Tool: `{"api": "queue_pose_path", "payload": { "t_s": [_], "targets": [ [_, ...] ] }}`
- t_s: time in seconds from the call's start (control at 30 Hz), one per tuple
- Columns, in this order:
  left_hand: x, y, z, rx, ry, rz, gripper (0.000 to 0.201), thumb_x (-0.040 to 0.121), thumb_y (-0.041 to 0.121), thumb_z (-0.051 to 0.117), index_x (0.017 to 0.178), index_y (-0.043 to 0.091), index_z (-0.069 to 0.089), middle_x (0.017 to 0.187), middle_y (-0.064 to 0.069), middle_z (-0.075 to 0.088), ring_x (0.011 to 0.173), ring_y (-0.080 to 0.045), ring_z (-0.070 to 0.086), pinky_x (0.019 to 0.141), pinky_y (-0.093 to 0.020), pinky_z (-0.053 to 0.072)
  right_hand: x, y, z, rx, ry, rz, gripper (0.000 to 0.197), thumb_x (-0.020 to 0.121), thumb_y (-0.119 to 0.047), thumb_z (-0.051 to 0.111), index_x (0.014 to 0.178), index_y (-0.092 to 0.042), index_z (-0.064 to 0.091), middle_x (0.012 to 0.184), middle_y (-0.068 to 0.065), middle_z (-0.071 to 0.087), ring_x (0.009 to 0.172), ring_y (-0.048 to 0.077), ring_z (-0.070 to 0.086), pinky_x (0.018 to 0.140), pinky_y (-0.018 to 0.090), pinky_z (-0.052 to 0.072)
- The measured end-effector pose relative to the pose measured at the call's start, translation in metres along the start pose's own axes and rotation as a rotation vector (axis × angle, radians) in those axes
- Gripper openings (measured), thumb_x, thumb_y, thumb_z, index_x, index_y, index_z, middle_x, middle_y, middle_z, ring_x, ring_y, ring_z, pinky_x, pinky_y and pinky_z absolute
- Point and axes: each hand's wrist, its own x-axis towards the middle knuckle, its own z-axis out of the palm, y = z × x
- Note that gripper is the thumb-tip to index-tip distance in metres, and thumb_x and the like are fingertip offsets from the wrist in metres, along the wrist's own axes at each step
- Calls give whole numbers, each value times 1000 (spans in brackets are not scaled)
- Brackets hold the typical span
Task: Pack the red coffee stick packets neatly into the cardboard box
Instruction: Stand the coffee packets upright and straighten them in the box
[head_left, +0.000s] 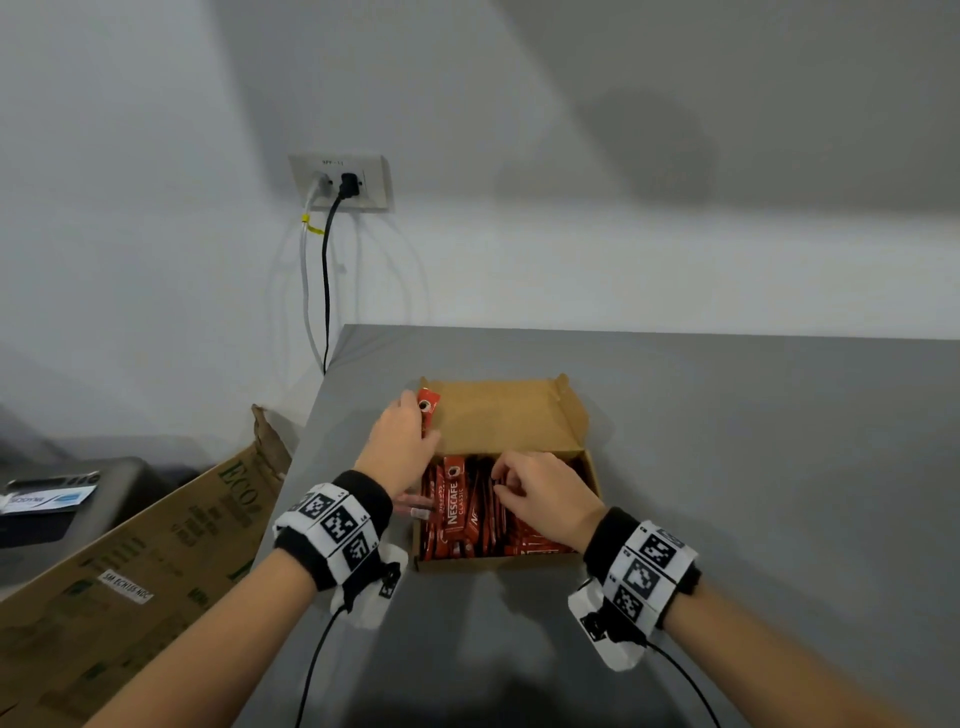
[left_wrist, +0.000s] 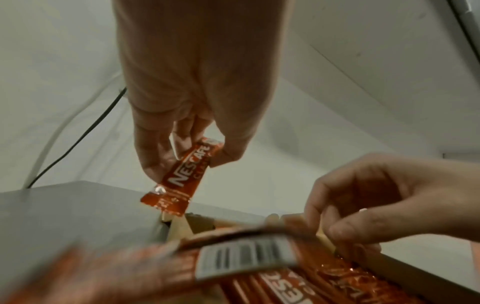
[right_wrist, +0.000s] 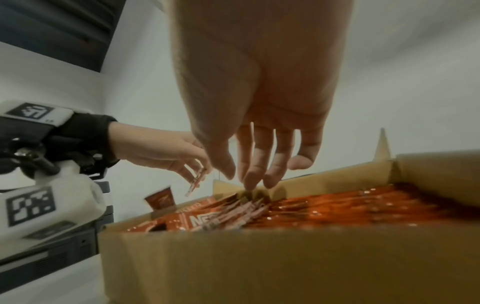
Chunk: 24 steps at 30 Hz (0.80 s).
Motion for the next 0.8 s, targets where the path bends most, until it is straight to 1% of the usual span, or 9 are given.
{"api": "queue_pose_path", "payload": {
  "t_s": [0.1, 0.17, 0.3, 0.37, 0.47, 0.53, 0.6, 0.7, 0.8],
  "targets": [
    [-10, -1, -2, -47, 27, -12, 4, 95, 9, 43, 98, 7, 41, 96, -13, 55, 80, -24, 53, 69, -32, 44, 7, -20, 7, 22, -3, -1, 21, 93, -27, 52, 107, -13, 59, 93, -1, 63, 85, 16, 59, 76, 31, 49],
    [-16, -4, 0, 28, -14, -89, 8, 96, 15, 41, 97, 7, 38, 100, -14, 50, 84, -29, 53, 71, -34, 42, 12, -33, 15, 11, 9, 2, 27, 91, -33, 53, 108, -11, 57, 99, 4, 63, 91, 20, 59, 78, 32, 49],
    [-25, -21, -3, 306, -194, -313, 35, 98, 22, 39, 126, 0, 38, 123, -20, 44, 112, -36, 50, 85, -33, 41, 16, -44, 32, -70, -2, 80, 42, 89, -39, 56, 116, -8, 49, 117, 10, 53, 108, 26, 53, 91, 34, 44],
    [-30, -32, -5, 423, -329, -337, 38, 98, 19, 37, 131, 1, 35, 131, -20, 39, 119, -34, 48, 95, -34, 41, 18, -46, 37, -96, -4, 116, 45, 89, -39, 57, 119, -8, 45, 119, 11, 51, 111, 27, 52, 94, 35, 45],
    [-37, -51, -4, 429, -482, -302, 49, 90, 24, 53, 132, 7, 34, 134, -16, 34, 118, -31, 51, 96, -33, 43, 21, -51, 39, -84, -10, 144, 52, 87, -43, 58, 121, -8, 40, 119, 11, 51, 108, 28, 56, 88, 34, 47],
    [-41, -58, 1, 459, -476, -233, 51, 86, 28, 60, 128, 10, 38, 129, -13, 38, 111, -31, 55, 94, -35, 46, 23, -53, 39, -73, -39, 165, 61, 86, -46, 60, 127, -8, 36, 123, 11, 50, 109, 30, 57, 86, 36, 47],
    [-43, -58, 4, 492, -426, -182, 41, 84, 29, 61, 119, 11, 47, 123, -10, 49, 108, -29, 57, 93, -37, 48, 25, -54, 37, -43, -73, 191, 64, 86, -43, 62, 130, -7, 33, 125, 12, 51, 110, 32, 57, 87, 39, 47],
    [-44, -54, 5, 555, -439, -158, 36, 83, 29, 58, 114, 11, 53, 116, -9, 58, 107, -28, 59, 92, -36, 48, 26, -56, 33, -5, -100, 186, 48, 87, -29, 62, 122, -8, 36, 113, 15, 59, 102, 34, 61, 82, 39, 50],
    [-38, -47, 0, 388, -326, -207, 26, 92, 25, 45, 105, 6, 58, 109, -14, 63, 100, -31, 61, 87, -36, 50, 27, -58, 33, 69, -108, 191, 41, 85, -16, 63, 116, -8, 38, 102, 15, 64, 94, 33, 64, 79, 40, 53]
  ]
}}
